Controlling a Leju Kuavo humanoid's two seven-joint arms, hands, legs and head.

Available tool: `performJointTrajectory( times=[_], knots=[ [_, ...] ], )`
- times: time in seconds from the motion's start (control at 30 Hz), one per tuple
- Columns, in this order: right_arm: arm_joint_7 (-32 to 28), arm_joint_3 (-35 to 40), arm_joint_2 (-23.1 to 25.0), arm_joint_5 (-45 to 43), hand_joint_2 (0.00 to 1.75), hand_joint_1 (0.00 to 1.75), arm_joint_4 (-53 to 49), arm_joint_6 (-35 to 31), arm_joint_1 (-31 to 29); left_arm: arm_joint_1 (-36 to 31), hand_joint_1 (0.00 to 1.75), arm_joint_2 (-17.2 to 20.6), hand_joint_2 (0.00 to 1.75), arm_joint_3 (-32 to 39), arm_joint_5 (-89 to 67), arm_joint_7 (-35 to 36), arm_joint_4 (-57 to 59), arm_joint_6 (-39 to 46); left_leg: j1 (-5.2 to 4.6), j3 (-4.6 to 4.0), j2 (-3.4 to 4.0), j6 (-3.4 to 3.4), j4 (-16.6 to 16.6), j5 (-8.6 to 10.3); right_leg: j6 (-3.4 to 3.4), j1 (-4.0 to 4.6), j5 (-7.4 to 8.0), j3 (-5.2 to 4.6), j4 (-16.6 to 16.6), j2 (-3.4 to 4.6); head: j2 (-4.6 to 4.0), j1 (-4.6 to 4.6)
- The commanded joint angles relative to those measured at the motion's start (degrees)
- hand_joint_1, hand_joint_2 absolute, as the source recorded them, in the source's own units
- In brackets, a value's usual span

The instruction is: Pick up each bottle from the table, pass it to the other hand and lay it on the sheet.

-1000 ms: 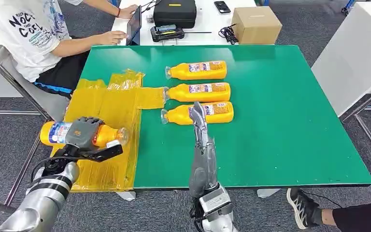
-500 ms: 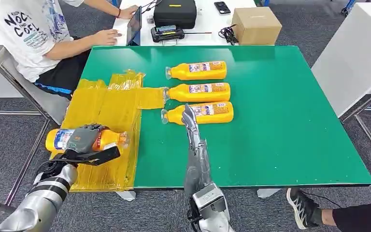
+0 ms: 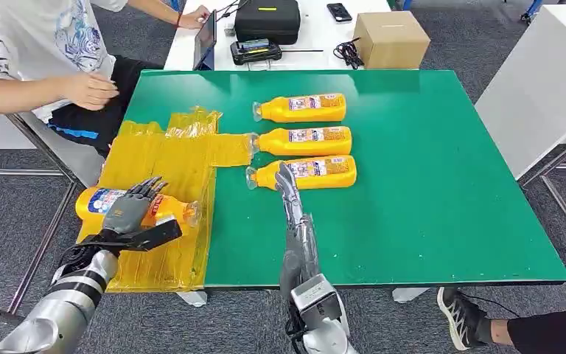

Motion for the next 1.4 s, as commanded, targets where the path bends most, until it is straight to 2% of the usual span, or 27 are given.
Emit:
performJointTrajectory(
  times=[0.03, 0.13, 0.23, 0.43, 0.73, 0.8, 0.83, 1.03, 1.17, 1.23, 1.3, 1.4],
  knots=[
    [0.35, -1.04, -0.18, -0.23, 0.0, 0.0, 3.5, 0.03, -1.19, -0.16, 0.0, 0.18, 1.75, -1.4, 0.62, 0.22, 4.12, -1.7, 0.03, 0.16, 0.06, -0.05, -0.06, -0.03, -0.07, 0.03, -0.02, 0.14, -0.06, 0.04, 0.0, 0.0],
    [0.76, -1.51, 0.15, -0.37, 0.0, 0.0, 4.54, 0.38, -1.33, 0.17, 0.0, 0.32, 1.75, -0.97, 4.85, -1.22, 3.92, -6.47, 0.02, 0.18, 0.08, -0.05, -0.07, -0.03, -0.07, 0.03, -0.01, 0.16, -0.06, 0.06, 0.0, 0.0],
    [0.97, -1.75, 0.5, -0.38, 0.0, 0.0, 5.86, 0.48, -1.51, 0.7, 0.0, 0.83, 1.75, 1.08, 11.92, -4.17, 3.42, -14.67, 0.12, 0.38, 0.2, -0.12, -0.08, -0.1, -0.16, 0.13, -0.02, 0.36, -0.14, 0.16, 0.0, 0.0],
    [0.68, -1.55, 0.8, -1.19, 0.0, 0.0, 7.95, 1.62, -1.77, 5.26, 0.0, 2.42, 1.75, 2.84, 29.26, -10.53, -4.13, -35.01, 0.08, 0.53, -0.06, -0.11, -0.14, -0.03, -0.17, 0.09, 0.02, 0.57, -0.17, -0.02, 0.0, -0.02],
    [0.61, -1.45, 0.9, -1.37, 0.0, 0.0, 8.48, 1.84, -1.87, 6.72, 0.0, 2.98, 1.75, 2.68, 32.62, -12.26, -6.82, -37.73, 0.06, 0.56, -0.04, -0.09, -0.14, -0.04, -0.15, 0.06, 0.01, 0.62, -0.16, 0.01, 0.0, 0.0],
    [0.61, -1.4, 0.99, -1.39, 0.0, 0.0, 9.06, 1.84, -1.94, 8.03, 0.0, 2.62, 1.75, 3.18, 36.39, -11.85, -9.82, -40.76, 0.04, 0.57, -0.07, -0.08, -0.15, -0.03, -0.14, 0.04, 0.0, 0.66, -0.13, -0.01, 0.0, 0.0],
    [0.46, -1.26, 1.27, -1.71, 0.0, 0.0, 10.7, 2.05, -2.27, 11.89, 0.0, 2.61, 1.75, 1.71, 50.62, -11.83, -17.94, -47.45, 0.07, 0.69, 0.1, -0.11, -0.12, -0.07, -0.17, 0.08, 0.01, 0.7, -0.12, 0.12, 0.0, 0.0],
    [0.46, -0.93, 1.27, -1.71, 0.0, 0.0, 11.29, 2.15, -2.5, 12.1, 0.0, 1.47, 1.75, 2.32, 53.74, -13.18, -19.22, -45.56, 0.09, 0.35, -0.17, -0.09, -0.06, -0.01, -0.16, 0.09, -0.05, 0.4, -0.06, -0.17, 0.0, 0.02],
    [0.89, -0.77, 1.21, -1.3, 0.0, 0.0, 11.12, 1.16, -2.34, 9.67, 0.0, -3.26, 1.75, 5.91, 58.78, -13.26, -21.21, -38.76, 0.13, 0.22, -0.31, -0.11, 0.0, -0.02, -0.17, 0.14, -0.09, 0.34, -0.06, -0.32, 0.0, 0.02],
    [1.06, -0.6, 1.07, -1.14, 0.0, 0.0, 11.03, 0.85, -2.39, 9.82, 0.0, -4.17, 1.75, 5.17, 59.08, -13.63, -24.24, -35.48, 0.16, 0.17, -0.42, -0.13, 0.04, -0.02, -0.2, 0.17, -0.12, 0.3, -0.04, -0.44, 0.0, 0.02],
    [1.3, -0.76, 0.89, 0.54, 0.0, 0.0, 10.67, -1.31, -2.11, 10.2, 0.0, -7.52, 1.75, 8.68, 64.05, -13.57, -28.58, -29.63, 0.11, 0.1, -0.36, -0.09, 0.02, 0.0, -0.15, 0.12, -0.07, 0.21, -0.04, -0.35, 0.0, 0.02],
    [1.54, -1.16, 0.46, 0.78, 0.0, 0.0, 9.8, -1.78, -1.75, 11.29, 0.0, -8.46, 1.75, 8.14, 64.57, -12.5, -32.14, -26.67, 0.15, 0.1, -0.37, -0.1, 0.07, -0.05, -0.16, 0.15, -0.1, 0.25, -0.04, -0.37, 0.0, 0.02]
  ],
)
